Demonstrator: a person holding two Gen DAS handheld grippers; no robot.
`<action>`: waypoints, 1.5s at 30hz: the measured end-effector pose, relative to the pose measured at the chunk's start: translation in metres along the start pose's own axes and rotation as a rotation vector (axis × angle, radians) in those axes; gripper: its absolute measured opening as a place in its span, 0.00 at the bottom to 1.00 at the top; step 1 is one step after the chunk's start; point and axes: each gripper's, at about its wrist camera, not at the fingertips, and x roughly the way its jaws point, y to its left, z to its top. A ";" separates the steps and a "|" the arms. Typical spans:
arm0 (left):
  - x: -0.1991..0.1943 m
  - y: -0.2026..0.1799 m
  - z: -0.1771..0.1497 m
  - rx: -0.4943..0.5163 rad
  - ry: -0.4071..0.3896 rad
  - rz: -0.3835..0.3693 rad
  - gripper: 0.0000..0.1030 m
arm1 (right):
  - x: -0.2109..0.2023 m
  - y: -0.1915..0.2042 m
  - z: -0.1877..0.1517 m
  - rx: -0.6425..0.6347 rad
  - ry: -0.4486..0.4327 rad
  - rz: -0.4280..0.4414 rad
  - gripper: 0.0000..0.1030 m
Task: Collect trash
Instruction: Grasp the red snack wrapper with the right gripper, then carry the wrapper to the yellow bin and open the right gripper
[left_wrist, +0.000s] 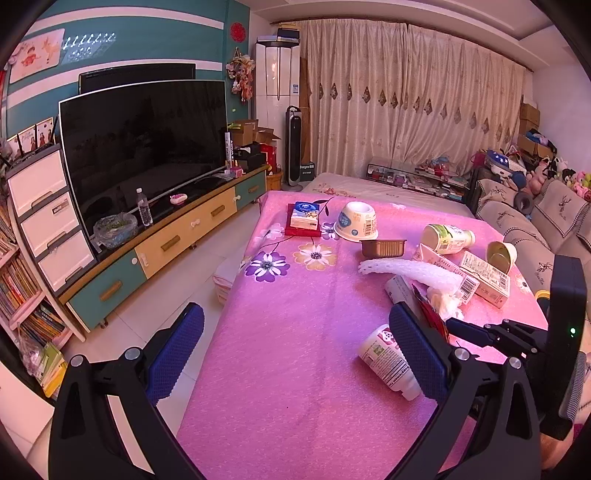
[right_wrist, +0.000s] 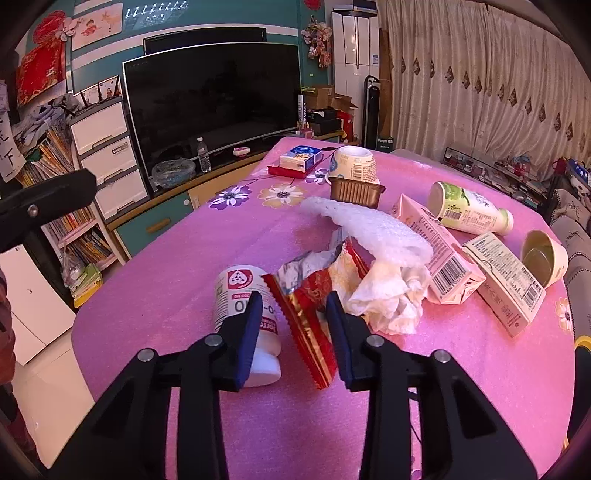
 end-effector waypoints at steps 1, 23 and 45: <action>0.002 0.001 0.000 -0.002 0.003 -0.003 0.96 | 0.003 -0.003 0.001 0.009 0.002 -0.001 0.19; 0.024 -0.025 -0.011 0.040 0.042 -0.078 0.96 | -0.136 -0.117 0.012 0.257 -0.258 0.070 0.05; 0.051 -0.097 -0.027 0.170 0.138 -0.306 0.96 | -0.100 -0.424 -0.154 0.790 0.031 -0.586 0.11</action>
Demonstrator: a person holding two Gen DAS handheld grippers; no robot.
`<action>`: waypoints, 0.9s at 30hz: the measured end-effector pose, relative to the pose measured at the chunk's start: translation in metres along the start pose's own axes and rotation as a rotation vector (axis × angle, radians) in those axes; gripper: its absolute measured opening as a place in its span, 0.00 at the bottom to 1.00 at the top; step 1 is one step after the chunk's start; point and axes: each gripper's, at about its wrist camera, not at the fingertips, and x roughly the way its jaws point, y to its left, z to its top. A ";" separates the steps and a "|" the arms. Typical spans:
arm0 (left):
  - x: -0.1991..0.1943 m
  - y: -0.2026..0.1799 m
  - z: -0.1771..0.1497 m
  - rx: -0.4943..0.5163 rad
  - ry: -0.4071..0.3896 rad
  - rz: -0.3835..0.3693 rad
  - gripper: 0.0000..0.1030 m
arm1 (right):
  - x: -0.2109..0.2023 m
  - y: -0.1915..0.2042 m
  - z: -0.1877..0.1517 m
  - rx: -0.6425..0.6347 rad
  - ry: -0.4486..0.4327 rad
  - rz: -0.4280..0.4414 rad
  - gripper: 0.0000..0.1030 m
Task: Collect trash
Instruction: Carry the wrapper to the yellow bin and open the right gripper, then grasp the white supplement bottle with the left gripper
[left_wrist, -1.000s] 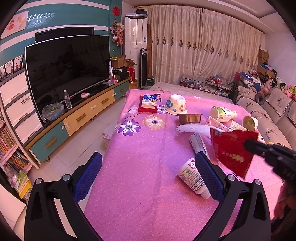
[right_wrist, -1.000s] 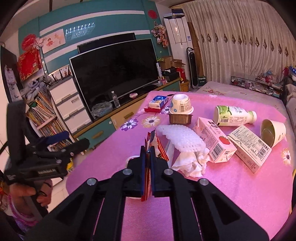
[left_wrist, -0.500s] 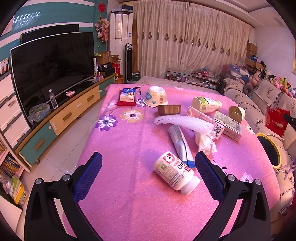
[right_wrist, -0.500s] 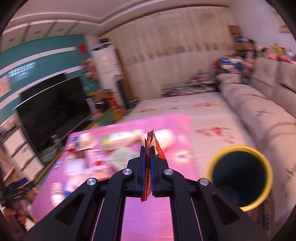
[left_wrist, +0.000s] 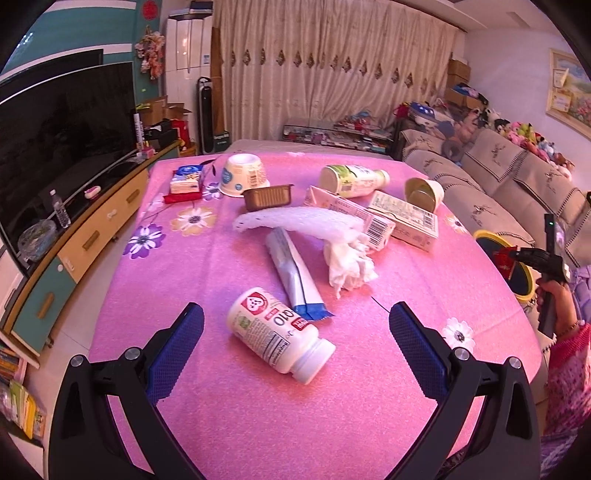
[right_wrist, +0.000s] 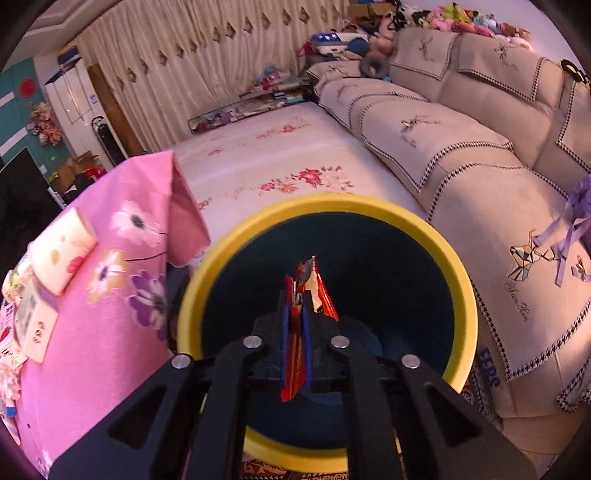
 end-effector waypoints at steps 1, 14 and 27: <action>0.002 -0.001 0.000 0.008 0.004 -0.008 0.96 | 0.004 -0.001 0.000 0.003 0.009 -0.012 0.17; 0.031 0.004 -0.006 0.174 0.073 -0.144 0.96 | -0.014 0.006 -0.003 -0.010 -0.011 -0.023 0.44; 0.068 0.020 0.000 0.348 0.146 -0.243 0.96 | -0.034 0.036 -0.003 -0.062 -0.023 0.027 0.44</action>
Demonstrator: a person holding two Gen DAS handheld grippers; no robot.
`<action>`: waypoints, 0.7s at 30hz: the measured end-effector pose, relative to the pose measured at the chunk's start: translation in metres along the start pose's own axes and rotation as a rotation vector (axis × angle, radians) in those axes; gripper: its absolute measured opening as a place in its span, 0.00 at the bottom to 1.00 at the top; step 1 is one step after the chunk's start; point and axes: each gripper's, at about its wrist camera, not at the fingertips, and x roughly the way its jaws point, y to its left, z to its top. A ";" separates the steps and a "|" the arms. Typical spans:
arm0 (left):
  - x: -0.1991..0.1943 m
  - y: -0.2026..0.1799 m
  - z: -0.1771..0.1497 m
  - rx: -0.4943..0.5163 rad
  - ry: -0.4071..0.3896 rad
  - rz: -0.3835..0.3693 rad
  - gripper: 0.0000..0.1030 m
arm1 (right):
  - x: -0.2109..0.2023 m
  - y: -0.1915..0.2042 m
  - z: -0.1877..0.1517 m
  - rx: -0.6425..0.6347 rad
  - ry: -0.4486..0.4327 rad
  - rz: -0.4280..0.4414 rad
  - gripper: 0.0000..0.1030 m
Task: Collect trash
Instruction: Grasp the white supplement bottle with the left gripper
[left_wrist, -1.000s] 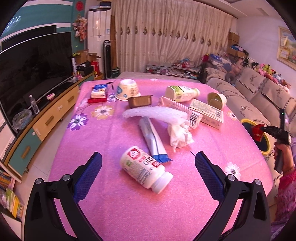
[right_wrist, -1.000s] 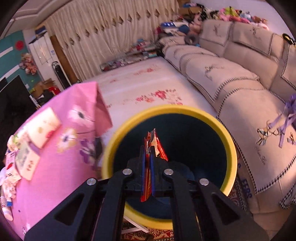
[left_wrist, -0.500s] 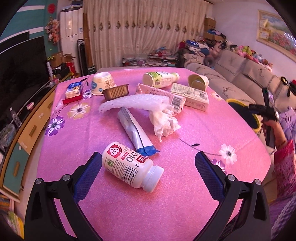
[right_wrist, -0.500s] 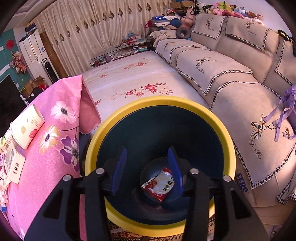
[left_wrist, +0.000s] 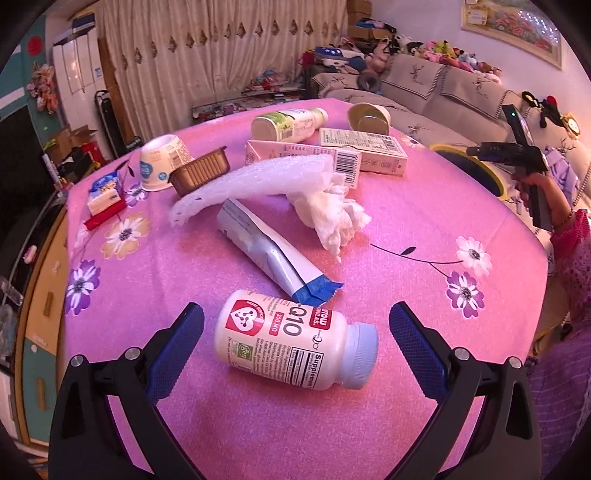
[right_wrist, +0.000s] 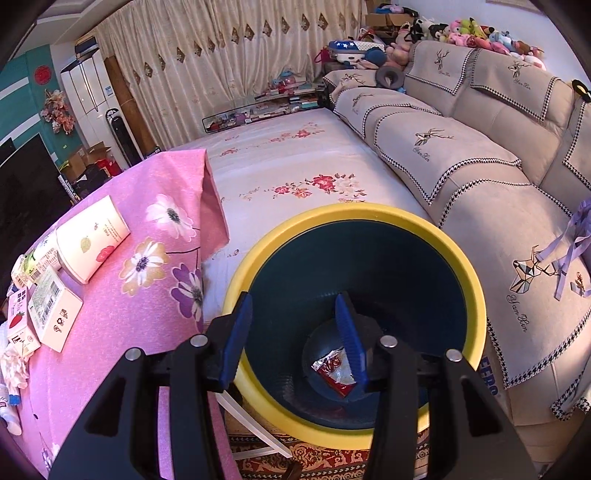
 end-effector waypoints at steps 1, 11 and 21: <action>0.001 0.000 -0.001 0.007 0.005 -0.021 0.96 | 0.000 0.001 0.000 -0.002 0.000 0.001 0.45; 0.026 0.006 -0.006 0.054 0.072 -0.016 0.96 | -0.003 0.003 -0.002 -0.014 0.006 0.008 0.45; 0.013 -0.011 -0.009 0.097 0.058 0.045 0.85 | -0.006 0.004 -0.006 -0.018 0.004 0.023 0.45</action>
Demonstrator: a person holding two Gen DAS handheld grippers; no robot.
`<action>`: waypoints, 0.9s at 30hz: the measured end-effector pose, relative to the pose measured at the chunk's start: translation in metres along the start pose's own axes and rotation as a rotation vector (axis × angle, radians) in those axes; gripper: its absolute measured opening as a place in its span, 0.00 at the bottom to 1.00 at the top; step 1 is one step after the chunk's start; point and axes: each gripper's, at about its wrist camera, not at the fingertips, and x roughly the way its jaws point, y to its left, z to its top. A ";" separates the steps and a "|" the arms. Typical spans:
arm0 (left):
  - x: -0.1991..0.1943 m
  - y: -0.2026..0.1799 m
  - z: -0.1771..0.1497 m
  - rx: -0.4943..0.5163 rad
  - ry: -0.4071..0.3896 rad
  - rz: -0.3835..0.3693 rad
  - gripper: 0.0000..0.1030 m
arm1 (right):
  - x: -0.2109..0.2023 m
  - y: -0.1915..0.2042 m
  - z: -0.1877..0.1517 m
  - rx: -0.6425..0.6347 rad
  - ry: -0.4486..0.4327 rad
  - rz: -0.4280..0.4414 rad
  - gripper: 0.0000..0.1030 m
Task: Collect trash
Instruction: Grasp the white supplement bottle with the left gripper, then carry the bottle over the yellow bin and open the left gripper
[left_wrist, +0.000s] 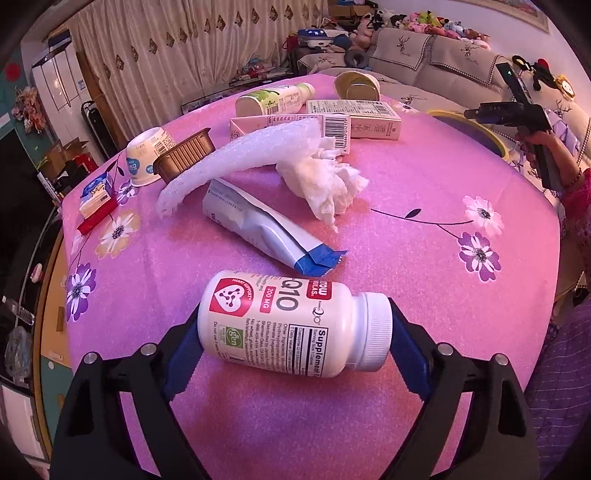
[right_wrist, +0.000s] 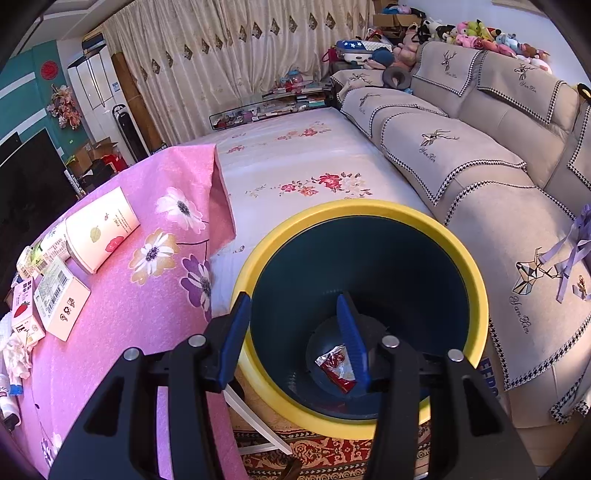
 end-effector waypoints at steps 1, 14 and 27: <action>-0.004 -0.002 0.000 -0.006 -0.003 0.004 0.85 | -0.001 0.000 -0.001 -0.002 -0.002 0.001 0.45; -0.036 -0.091 0.084 0.045 -0.093 -0.111 0.85 | -0.041 -0.012 0.000 -0.023 -0.081 -0.012 0.45; 0.097 -0.269 0.260 0.288 -0.036 -0.353 0.85 | -0.110 -0.084 -0.003 -0.035 -0.188 -0.128 0.49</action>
